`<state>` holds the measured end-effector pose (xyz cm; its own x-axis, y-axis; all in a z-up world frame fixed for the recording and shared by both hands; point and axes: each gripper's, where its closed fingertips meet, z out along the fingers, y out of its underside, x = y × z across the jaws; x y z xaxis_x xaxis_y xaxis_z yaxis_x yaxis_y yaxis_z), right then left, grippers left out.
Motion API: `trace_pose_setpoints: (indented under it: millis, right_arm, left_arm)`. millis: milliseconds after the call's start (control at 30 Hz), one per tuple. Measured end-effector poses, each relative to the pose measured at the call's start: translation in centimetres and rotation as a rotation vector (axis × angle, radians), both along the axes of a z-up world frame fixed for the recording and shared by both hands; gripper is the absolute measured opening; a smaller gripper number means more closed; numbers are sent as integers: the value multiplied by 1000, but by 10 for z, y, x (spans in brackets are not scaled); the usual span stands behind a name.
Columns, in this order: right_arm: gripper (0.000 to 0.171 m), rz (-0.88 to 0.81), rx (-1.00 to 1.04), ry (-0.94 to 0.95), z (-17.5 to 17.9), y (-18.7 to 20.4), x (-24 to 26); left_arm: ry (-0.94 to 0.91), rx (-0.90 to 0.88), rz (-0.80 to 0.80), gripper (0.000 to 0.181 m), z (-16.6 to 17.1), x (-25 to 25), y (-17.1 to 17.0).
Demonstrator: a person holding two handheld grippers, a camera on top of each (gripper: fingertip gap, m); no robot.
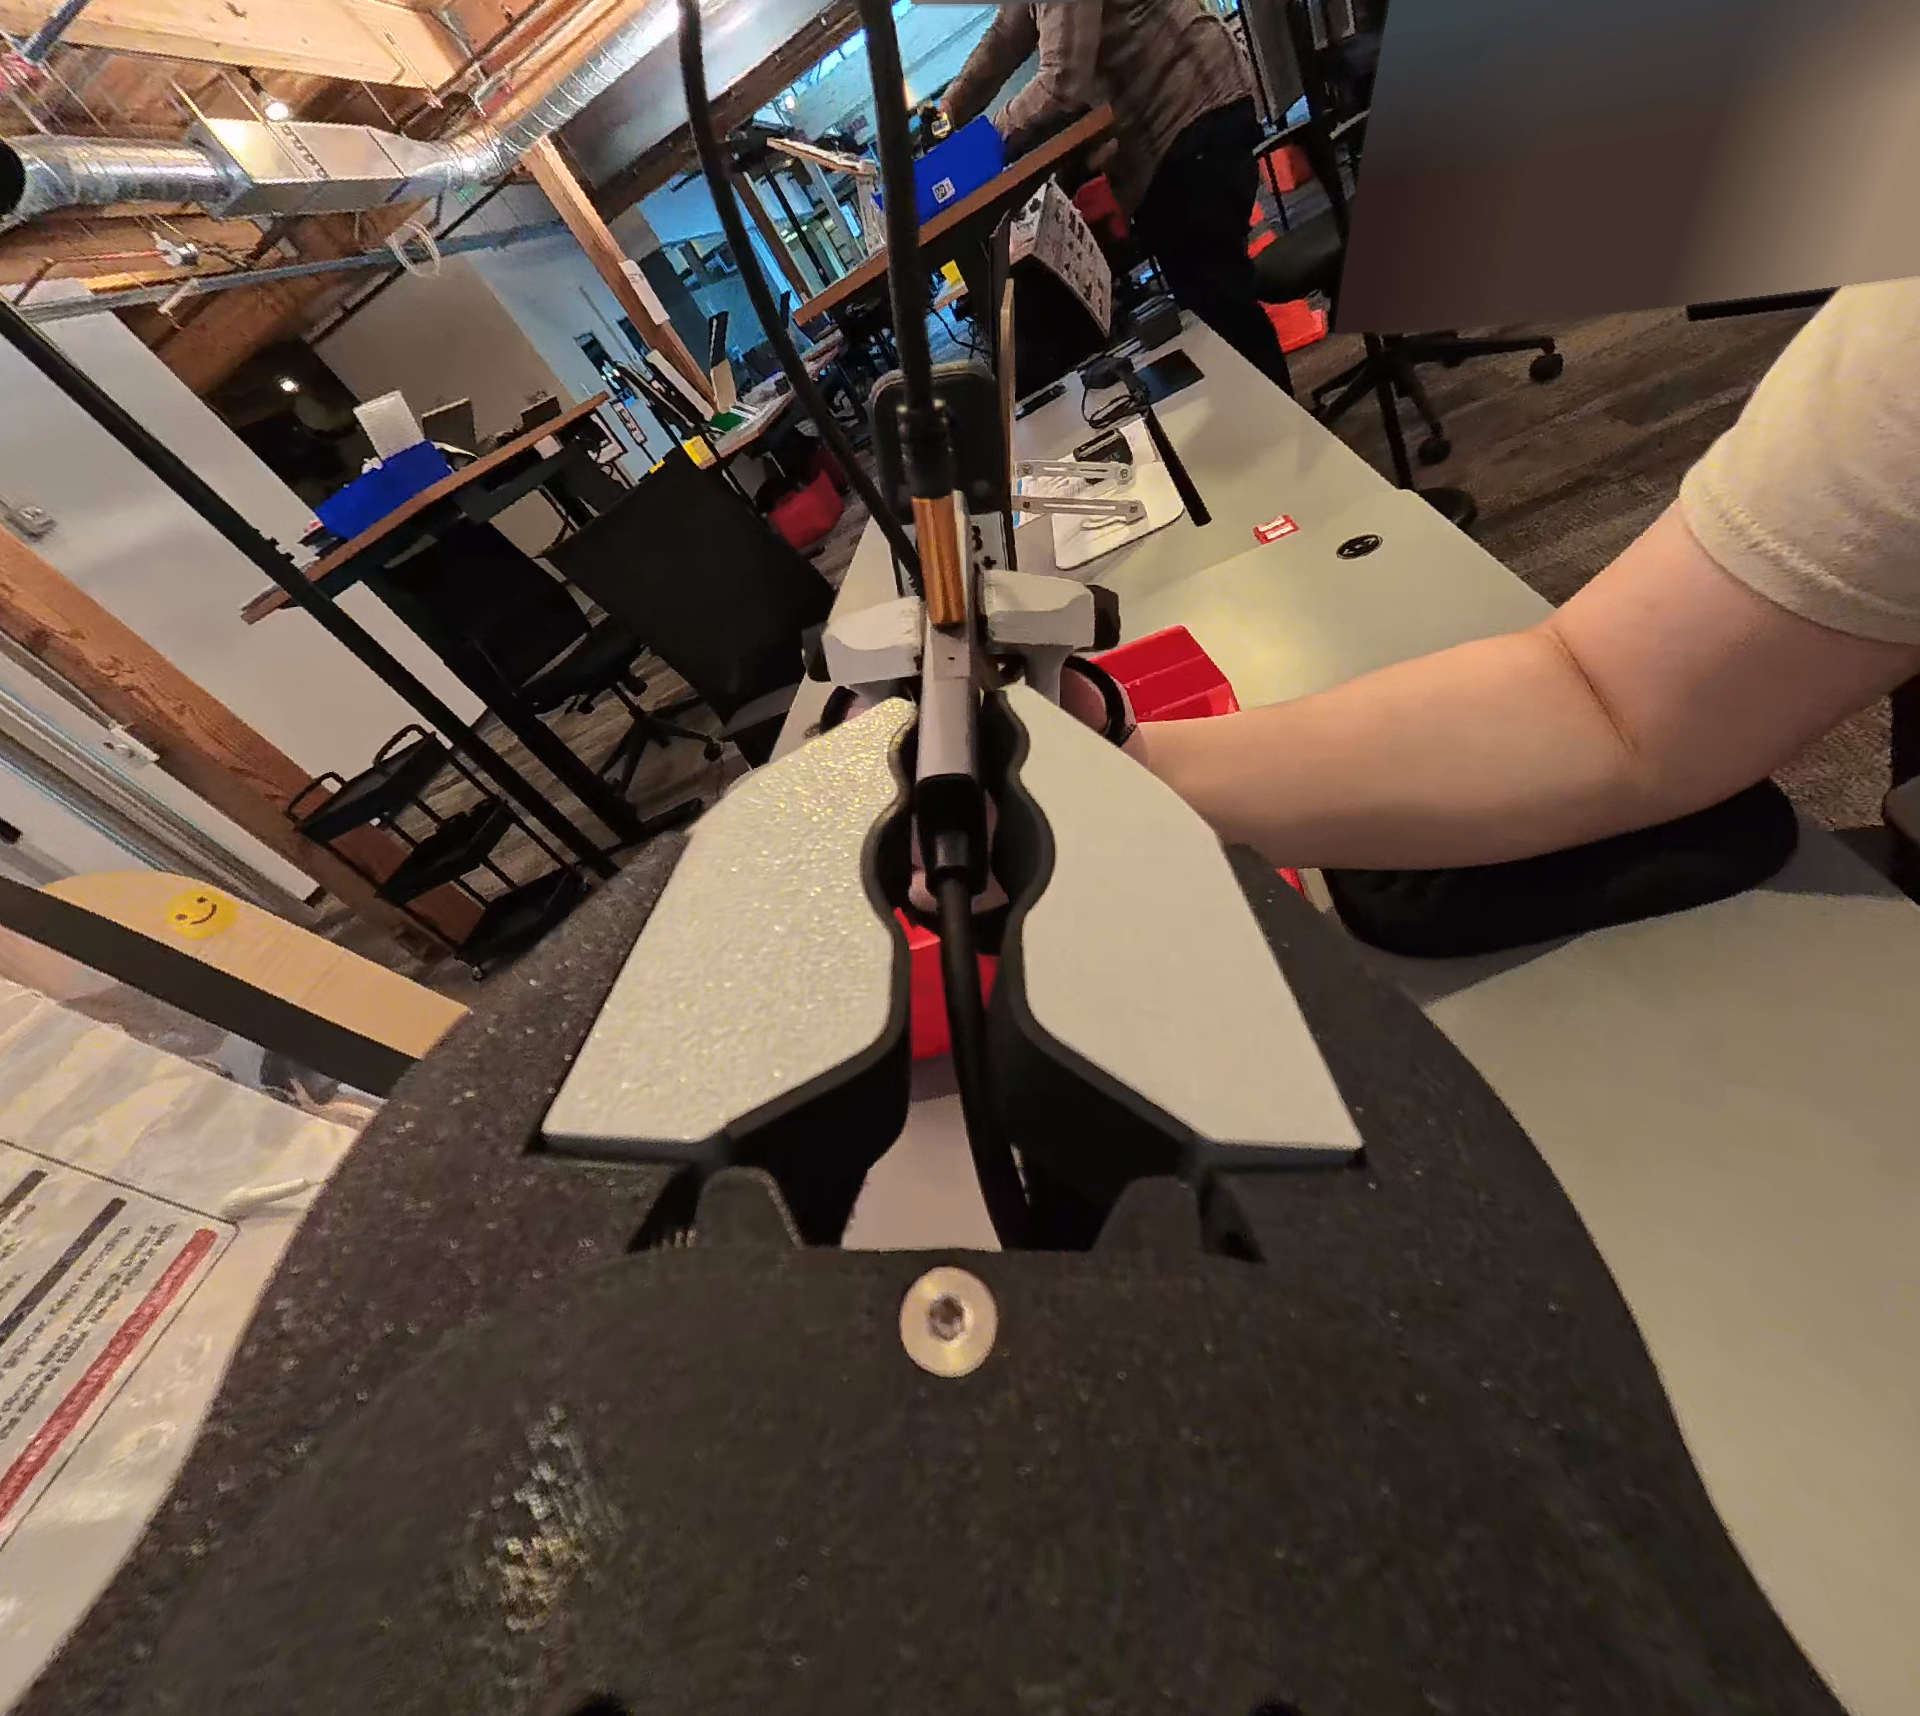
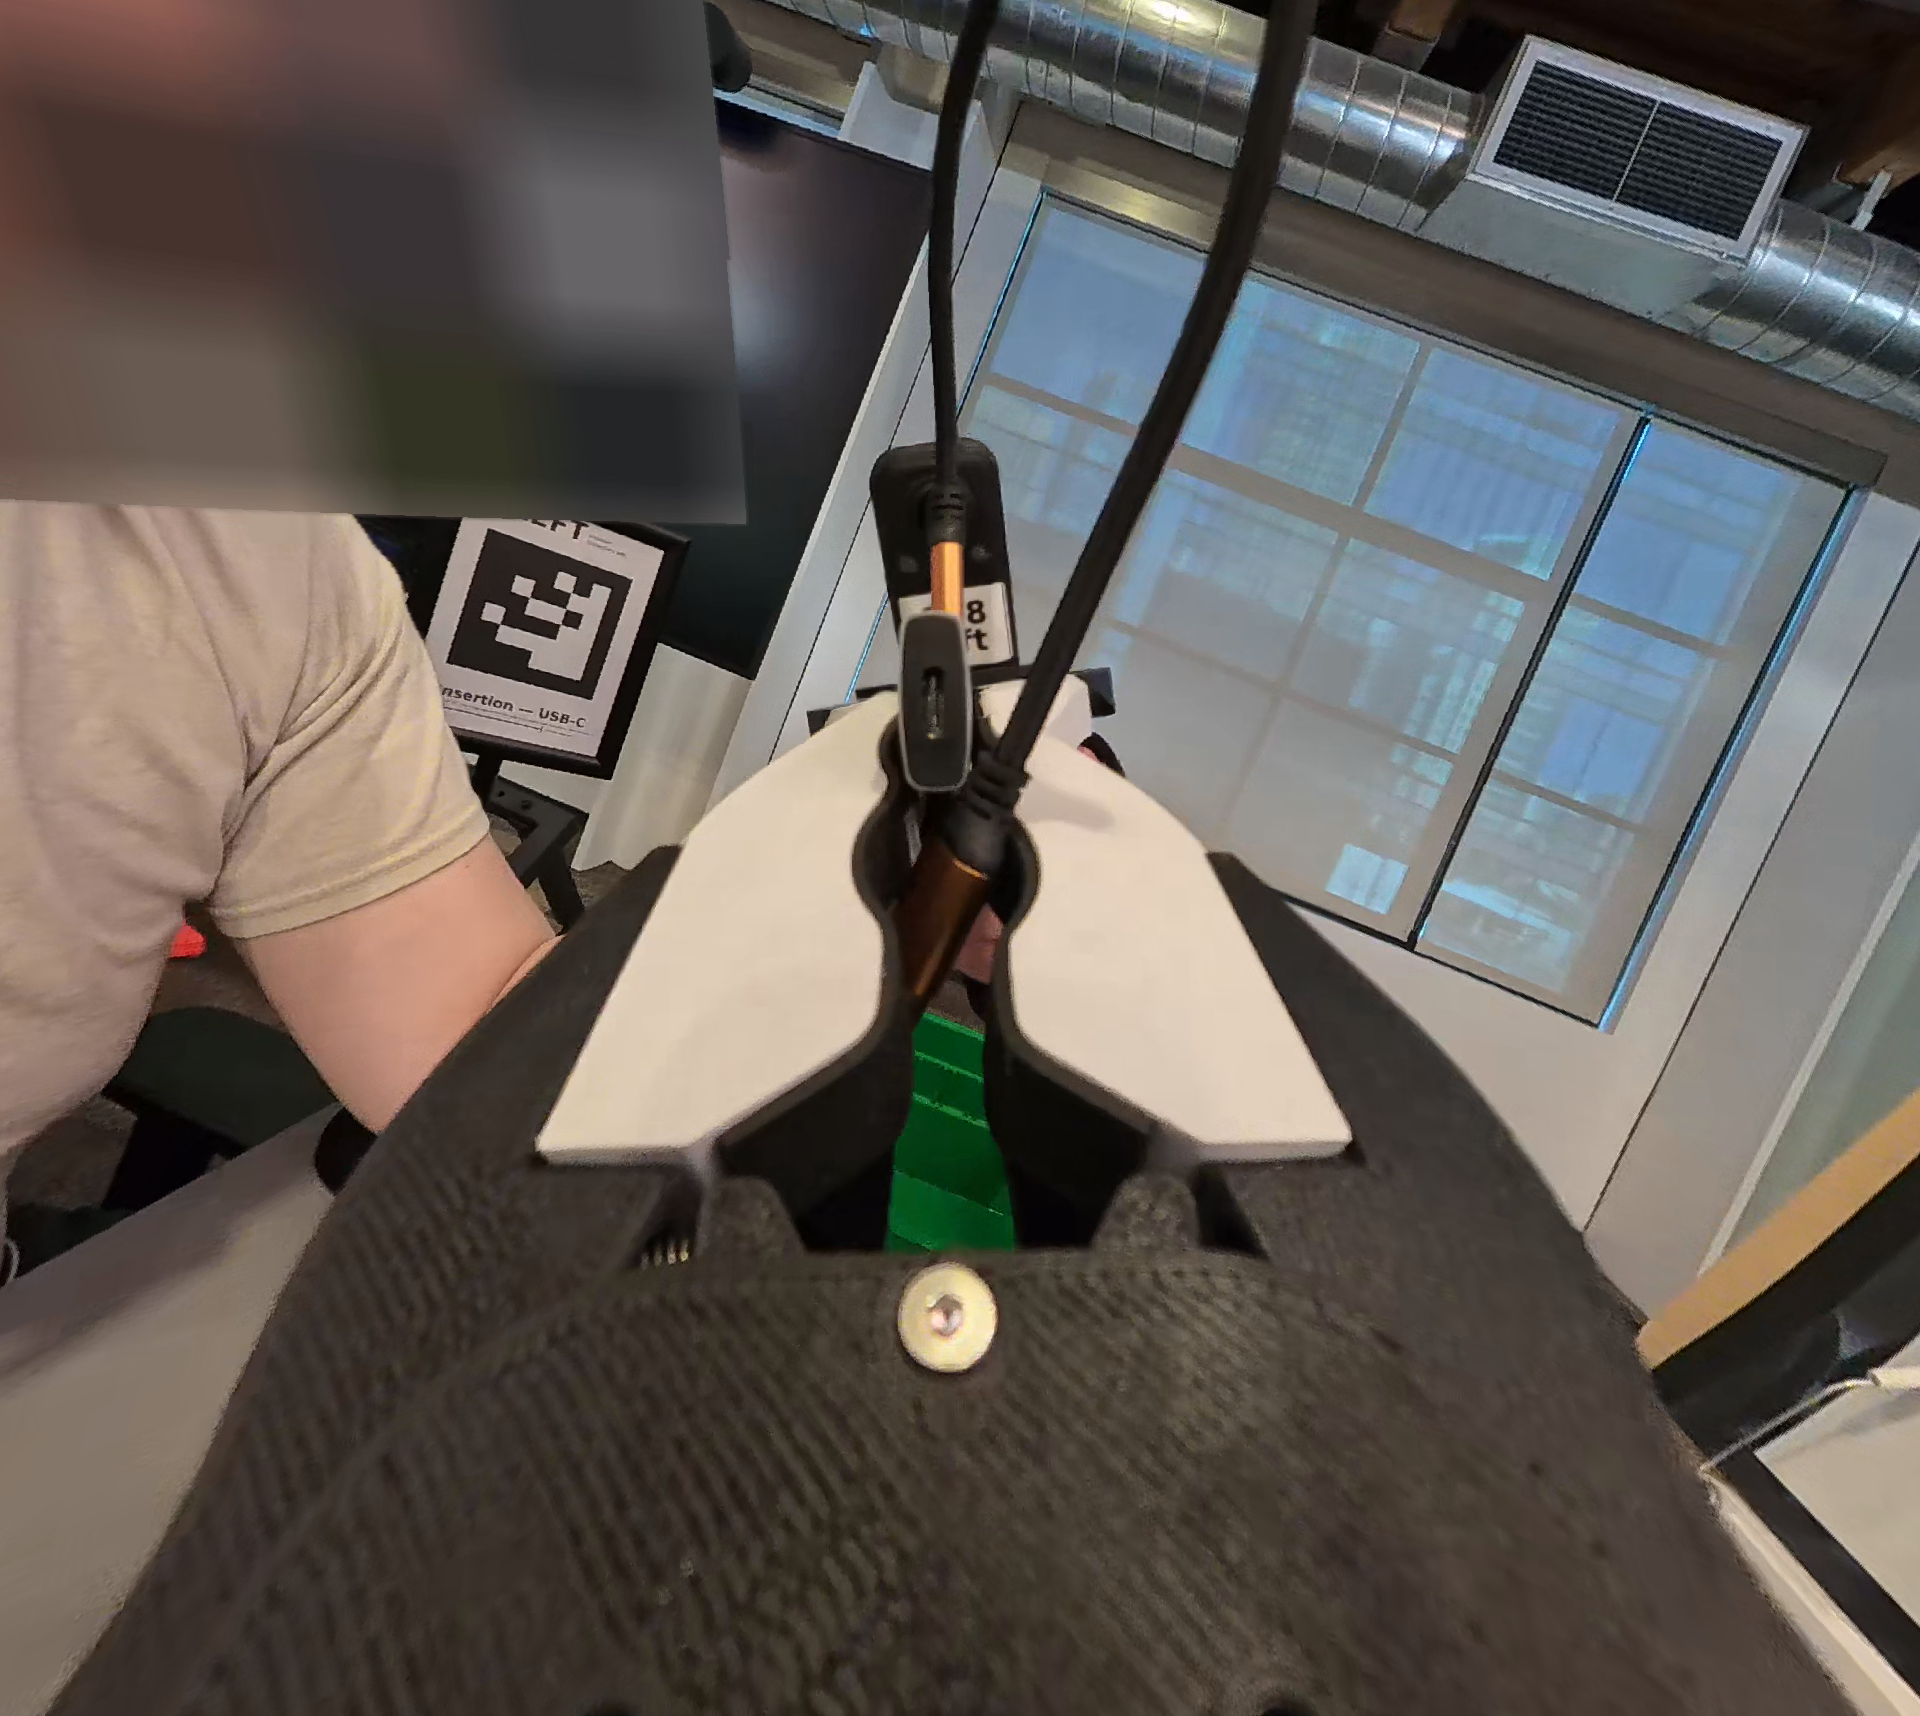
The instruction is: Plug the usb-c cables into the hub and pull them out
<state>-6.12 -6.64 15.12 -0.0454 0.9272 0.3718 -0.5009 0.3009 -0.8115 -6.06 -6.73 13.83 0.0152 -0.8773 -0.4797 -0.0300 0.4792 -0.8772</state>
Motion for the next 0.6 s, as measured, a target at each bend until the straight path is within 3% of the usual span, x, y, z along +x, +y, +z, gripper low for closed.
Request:
trace_pose_setpoints:
  millis: [167, 267, 400, 500, 600]
  right_arm:
    - [10, -3, -9, -8, -3, 3, -1]
    - [17, -57, -62, -16, -3, 15, -1]
    - [52, -329, -159, -23, 0, 60, 23]
    - [43, -611, -232, -19, 10, 92, 61]
    - [38, -866, -221, -131, 17, 97, 70]
  left_arm:
    - [-10, 0, 0, 9, -3, 0, 3]
    - [8, 62, 80, 9, -4, -1, 12]
    - [-42, 173, 331, 9, 11, -20, 41]
    - [-87, 267, 578, 8, 25, -48, 68]
    - [-70, 417, 851, 8, 30, -72, 94]
